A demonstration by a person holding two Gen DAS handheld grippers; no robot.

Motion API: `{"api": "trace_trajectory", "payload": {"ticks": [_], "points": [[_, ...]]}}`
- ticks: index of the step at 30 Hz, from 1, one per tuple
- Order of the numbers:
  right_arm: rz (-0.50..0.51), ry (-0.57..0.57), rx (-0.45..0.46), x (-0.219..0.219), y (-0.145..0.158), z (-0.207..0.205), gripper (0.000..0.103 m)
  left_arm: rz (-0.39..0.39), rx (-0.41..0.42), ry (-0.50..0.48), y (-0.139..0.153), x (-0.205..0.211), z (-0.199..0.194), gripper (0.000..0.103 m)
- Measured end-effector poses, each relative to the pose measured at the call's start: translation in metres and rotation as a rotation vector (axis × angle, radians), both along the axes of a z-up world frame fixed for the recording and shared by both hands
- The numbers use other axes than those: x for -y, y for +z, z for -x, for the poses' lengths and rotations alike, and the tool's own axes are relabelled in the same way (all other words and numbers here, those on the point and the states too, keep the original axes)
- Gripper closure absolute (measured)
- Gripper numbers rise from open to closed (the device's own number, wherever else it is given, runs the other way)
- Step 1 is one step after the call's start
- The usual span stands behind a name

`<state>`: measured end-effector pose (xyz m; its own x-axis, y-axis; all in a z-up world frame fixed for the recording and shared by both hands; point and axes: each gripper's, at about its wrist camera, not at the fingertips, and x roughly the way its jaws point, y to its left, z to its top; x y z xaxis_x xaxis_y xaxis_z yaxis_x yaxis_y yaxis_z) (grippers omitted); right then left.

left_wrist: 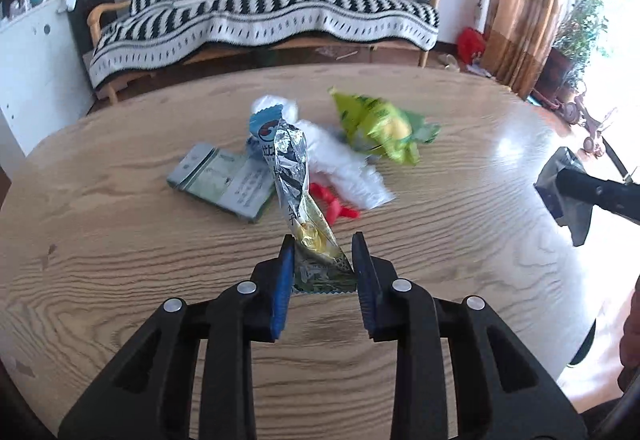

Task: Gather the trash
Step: 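Carry the plastic bag and foil wrapper over the trash bin with both tools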

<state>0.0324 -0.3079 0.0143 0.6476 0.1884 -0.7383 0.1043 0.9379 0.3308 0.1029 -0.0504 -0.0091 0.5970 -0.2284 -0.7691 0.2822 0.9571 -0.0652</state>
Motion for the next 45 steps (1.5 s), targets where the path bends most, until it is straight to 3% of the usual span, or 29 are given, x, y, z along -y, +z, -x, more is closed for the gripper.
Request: {"api": "trace_trajectory", "payload": {"ticks": [8,15,27,36,45], "points": [[0.047,-0.117,0.002,0.070,0.002,0.056,0.052,0.030,0.046,-0.144,0.016,0.079,0.032,0.075],[0.076,-0.279,-0.012,0.159,-0.005,0.133,0.052,0.041,0.087,-0.374,0.023,0.190,0.082,0.075],[0.021,-0.548,-0.050,0.281,-0.045,0.249,0.052,0.115,0.010,-0.748,-0.002,0.345,0.177,0.075],[-0.011,-0.655,-0.085,0.327,-0.077,0.301,0.052,0.094,-0.062,-0.943,-0.039,0.411,0.223,0.075],[-0.023,-0.693,-0.081,0.343,-0.082,0.314,0.052,0.071,-0.116,-1.005,-0.061,0.444,0.219,0.075]]}}
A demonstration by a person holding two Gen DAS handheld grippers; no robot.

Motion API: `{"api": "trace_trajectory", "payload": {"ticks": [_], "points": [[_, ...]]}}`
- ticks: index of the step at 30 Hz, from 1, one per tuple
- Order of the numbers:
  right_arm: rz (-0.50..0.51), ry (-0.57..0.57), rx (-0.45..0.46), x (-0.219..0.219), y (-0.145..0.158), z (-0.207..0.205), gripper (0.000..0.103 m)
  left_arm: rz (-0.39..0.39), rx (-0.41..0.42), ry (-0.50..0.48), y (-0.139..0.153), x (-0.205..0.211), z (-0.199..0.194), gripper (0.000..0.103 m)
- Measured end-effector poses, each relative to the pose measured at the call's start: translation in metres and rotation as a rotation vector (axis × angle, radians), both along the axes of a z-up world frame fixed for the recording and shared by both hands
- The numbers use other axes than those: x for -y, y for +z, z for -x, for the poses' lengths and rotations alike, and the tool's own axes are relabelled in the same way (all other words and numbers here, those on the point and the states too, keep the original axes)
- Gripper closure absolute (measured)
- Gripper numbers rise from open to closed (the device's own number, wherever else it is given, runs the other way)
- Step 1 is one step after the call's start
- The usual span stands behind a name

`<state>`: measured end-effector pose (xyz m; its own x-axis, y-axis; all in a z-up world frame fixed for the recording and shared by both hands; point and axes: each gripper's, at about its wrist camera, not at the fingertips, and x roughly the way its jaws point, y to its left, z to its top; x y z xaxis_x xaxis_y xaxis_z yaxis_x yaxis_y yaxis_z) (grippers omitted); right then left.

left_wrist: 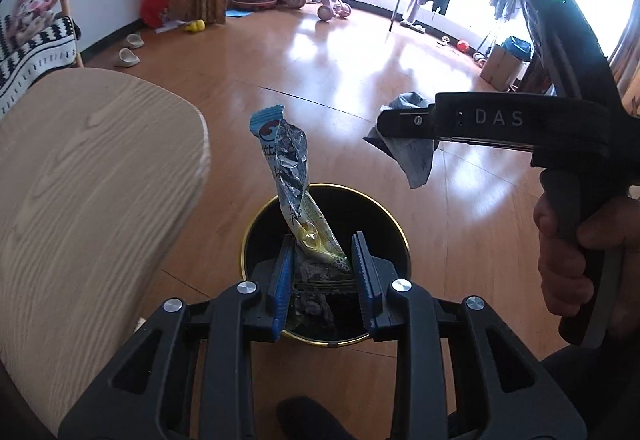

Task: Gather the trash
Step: 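Carry the plastic bag and foil wrapper over the trash bin with both tools, then open the left tool to drop the foil wrapper while the right tool drops the bag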

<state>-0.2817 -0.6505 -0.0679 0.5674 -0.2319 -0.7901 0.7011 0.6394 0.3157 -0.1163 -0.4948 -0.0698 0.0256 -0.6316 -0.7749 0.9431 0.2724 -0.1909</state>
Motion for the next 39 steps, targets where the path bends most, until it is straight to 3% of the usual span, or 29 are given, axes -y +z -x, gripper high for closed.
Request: {"api": "trace_trajectory", "payload": {"ticks": [9,10,11,13,28,33,39], "points": [[-0.004,-0.029,0.007,0.000,0.000,0.006,0.052,-0.025,-0.023,-0.049,-0.010,0.013,-0.007,0.072],[-0.005,-0.032,0.007,0.000,0.001,0.007,0.052,-0.033,-0.026,-0.054,-0.012,0.016,-0.006,0.065],[-0.005,-0.034,0.006,0.000,0.001,0.008,0.052,-0.041,-0.025,-0.057,-0.013,0.018,-0.006,0.053],[-0.008,-0.035,0.006,0.000,0.000,0.008,0.052,-0.043,-0.014,-0.055,-0.013,0.019,-0.006,0.042],[-0.016,0.007,-0.015,0.000,-0.002,-0.001,0.050,0.003,-0.007,-0.028,0.002,-0.001,-0.012,0.038],[-0.013,-0.003,-0.003,-0.001,-0.001,-0.004,0.033,0.020,-0.010,-0.011,0.009,-0.010,-0.017,0.034],[-0.003,-0.001,0.003,-0.006,0.001,-0.011,0.031,0.047,0.006,0.008,0.022,-0.025,-0.020,0.028]]}}
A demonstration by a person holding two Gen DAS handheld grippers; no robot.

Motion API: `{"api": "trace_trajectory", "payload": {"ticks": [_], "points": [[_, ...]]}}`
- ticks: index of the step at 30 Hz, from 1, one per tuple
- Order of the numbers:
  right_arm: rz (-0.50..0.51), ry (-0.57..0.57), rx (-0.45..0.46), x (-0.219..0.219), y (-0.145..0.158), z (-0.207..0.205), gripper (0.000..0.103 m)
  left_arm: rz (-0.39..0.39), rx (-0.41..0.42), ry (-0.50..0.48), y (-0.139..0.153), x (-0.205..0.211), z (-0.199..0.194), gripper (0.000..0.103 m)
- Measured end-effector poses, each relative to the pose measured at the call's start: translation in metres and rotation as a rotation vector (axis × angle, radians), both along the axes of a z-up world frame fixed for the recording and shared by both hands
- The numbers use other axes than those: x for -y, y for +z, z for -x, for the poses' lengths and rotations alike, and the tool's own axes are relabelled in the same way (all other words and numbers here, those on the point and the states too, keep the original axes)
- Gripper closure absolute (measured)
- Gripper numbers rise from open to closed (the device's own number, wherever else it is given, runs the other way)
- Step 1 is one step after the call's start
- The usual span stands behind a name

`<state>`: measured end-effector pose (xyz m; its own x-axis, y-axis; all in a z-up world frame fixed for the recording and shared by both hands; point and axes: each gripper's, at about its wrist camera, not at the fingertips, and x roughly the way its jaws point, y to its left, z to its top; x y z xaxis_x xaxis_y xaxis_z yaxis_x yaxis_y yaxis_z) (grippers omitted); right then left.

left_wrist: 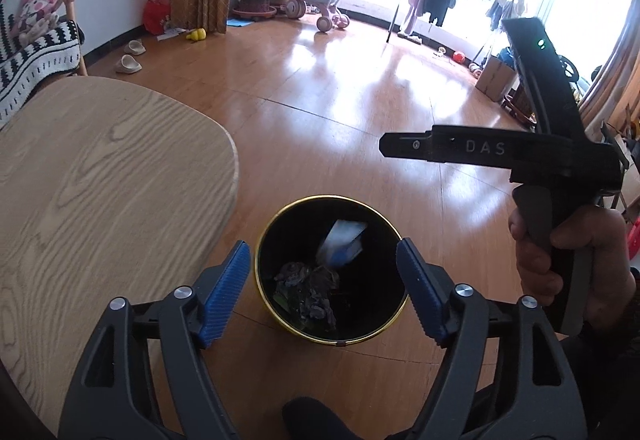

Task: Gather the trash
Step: 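Open the left tool to drop the foil wrapper while the right tool drops the bag, then move both open tools back to the remaining trash on the table, then grasp the yellow popcorn bag with the right tool while the left tool grasps white tissue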

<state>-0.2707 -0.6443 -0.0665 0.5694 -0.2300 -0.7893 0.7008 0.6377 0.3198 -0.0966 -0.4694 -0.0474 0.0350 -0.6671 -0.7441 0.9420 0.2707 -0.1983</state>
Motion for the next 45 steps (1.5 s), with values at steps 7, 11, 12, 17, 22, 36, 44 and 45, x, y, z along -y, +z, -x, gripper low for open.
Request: {"api": "trace_trajectory", "payload": {"ticks": [7,11,12,17,22,36,44,45], "points": [[0.020,0.082,0.014,-0.028,0.015,-0.045,0.028,0.035,0.037,0.119,0.021,-0.053,-0.032,0.017],[0.041,0.183,0.034,-0.069,0.029,-0.096,0.026,0.055,0.043,0.273,0.035,-0.105,-0.067,0.012],[0.042,0.204,0.037,-0.077,0.032,-0.108,0.026,0.057,0.045,0.324,0.039,-0.123,-0.079,0.012],[0.030,0.352,0.049,-0.150,0.044,-0.188,0.026,0.047,0.052,0.591,0.050,-0.221,-0.139,0.011],[0.085,0.525,0.041,-0.245,0.060,-0.258,0.026,0.005,-0.011,0.937,0.045,-0.345,-0.203,0.011],[-0.084,0.787,0.066,-0.412,0.050,-0.406,0.026,-0.020,-0.084,1.294,0.029,-0.514,-0.258,0.011],[-0.189,0.776,0.049,-0.436,0.029,-0.469,0.026,-0.017,-0.051,1.231,0.025,-0.494,-0.267,0.011],[-0.181,0.774,0.041,-0.437,0.027,-0.472,0.026,-0.019,-0.040,1.222,0.025,-0.490,-0.268,0.011]]}}
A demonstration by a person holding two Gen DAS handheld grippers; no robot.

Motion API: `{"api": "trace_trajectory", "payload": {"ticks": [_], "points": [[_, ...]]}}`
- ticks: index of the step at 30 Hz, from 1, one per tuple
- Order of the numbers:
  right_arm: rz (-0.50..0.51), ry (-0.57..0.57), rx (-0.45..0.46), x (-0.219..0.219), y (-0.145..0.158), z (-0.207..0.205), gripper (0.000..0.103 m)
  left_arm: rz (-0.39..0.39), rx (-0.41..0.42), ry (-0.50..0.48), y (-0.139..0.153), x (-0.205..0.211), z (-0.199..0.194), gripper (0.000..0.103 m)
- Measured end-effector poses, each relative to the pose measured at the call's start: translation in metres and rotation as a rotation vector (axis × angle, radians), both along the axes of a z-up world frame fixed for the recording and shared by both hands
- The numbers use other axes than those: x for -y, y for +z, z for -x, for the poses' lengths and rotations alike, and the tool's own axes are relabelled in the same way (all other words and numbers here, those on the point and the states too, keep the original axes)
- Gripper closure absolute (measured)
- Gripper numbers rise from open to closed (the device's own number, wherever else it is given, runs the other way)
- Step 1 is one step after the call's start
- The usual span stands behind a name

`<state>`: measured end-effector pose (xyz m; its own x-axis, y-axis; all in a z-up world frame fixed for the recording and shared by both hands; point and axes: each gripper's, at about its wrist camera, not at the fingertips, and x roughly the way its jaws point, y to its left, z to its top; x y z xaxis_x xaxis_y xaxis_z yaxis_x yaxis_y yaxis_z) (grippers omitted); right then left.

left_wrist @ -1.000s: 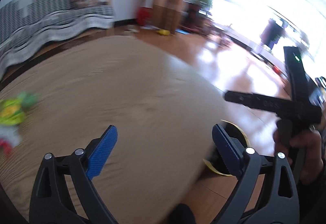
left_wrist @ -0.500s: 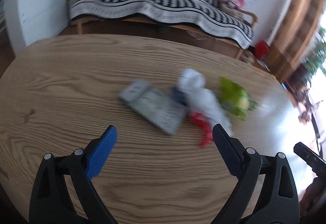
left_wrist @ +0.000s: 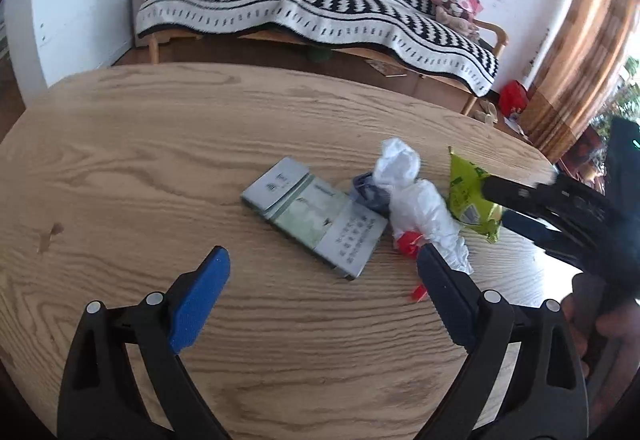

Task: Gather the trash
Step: 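Grasp the yellow popcorn bag with the right tool while the left tool grasps white tissue, then carry the popcorn bag and white tissue over the trash bin with both tools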

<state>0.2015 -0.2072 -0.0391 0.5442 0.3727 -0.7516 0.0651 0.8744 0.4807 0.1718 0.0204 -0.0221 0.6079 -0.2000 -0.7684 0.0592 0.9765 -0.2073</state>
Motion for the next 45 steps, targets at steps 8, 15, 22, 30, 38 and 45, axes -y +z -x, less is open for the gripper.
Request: {"api": "trace_trajectory", "payload": {"ticks": [8,15,22,30,38,45], "points": [[0.061,0.020,0.004,0.000,-0.004,-0.004,0.051,-0.023,0.039,-0.033,-0.003,0.022,-0.019,0.011],[0.083,-0.014,0.103,0.026,0.030,0.036,0.055,-0.013,0.071,-0.100,-0.002,0.055,-0.033,0.011],[0.103,-0.037,0.132,0.054,0.040,0.068,0.056,-0.090,0.054,-0.112,-0.012,0.078,-0.044,0.036],[0.118,-0.085,0.148,0.093,0.046,0.110,0.055,-0.070,0.016,-0.123,-0.004,0.083,-0.031,0.086],[0.146,-0.160,0.192,0.141,0.066,0.169,0.055,0.032,0.160,-0.096,0.060,0.072,0.005,0.087],[0.192,-0.277,0.180,0.211,0.065,0.242,0.055,0.066,0.158,-0.283,0.069,0.152,0.058,0.086]]}}
